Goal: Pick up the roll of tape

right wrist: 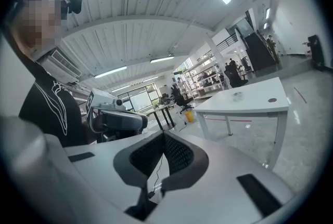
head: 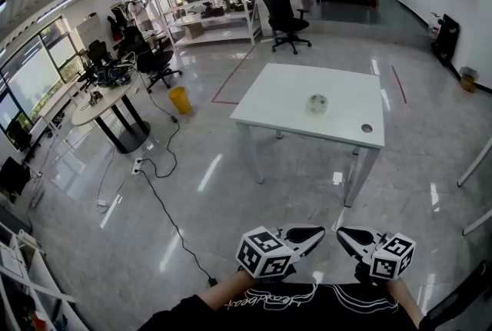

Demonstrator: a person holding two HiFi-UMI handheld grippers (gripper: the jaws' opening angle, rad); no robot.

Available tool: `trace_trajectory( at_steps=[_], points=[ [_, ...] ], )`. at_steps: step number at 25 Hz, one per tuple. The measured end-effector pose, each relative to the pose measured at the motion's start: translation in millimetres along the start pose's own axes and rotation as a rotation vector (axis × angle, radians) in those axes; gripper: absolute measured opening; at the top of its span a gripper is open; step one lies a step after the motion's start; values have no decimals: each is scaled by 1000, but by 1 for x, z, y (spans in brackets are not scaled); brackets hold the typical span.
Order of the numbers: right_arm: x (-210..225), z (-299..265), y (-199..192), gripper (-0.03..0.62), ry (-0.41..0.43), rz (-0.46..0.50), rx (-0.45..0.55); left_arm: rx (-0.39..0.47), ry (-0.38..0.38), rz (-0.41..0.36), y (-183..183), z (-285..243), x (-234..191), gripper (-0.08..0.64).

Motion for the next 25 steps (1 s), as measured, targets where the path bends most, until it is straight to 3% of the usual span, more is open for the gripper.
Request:
trace_trajectory(
  at_steps=[18, 25],
  points=[
    [-3, 33, 8, 14, -17, 10, 20, 1, -41, -42, 17, -19, 23, 3],
    [5, 18, 9, 14, -17, 10, -5, -5, -30, -17, 16, -15, 7, 3]
  ],
)
Point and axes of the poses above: the fingertips, and each gripper's own axes: z backward along the fingers, x to its right, y out of its top, the point moved 7 cm from there along z, backward along the fingers, and after that the axes turned 5 degrees about -z, right-handed, at the moved point
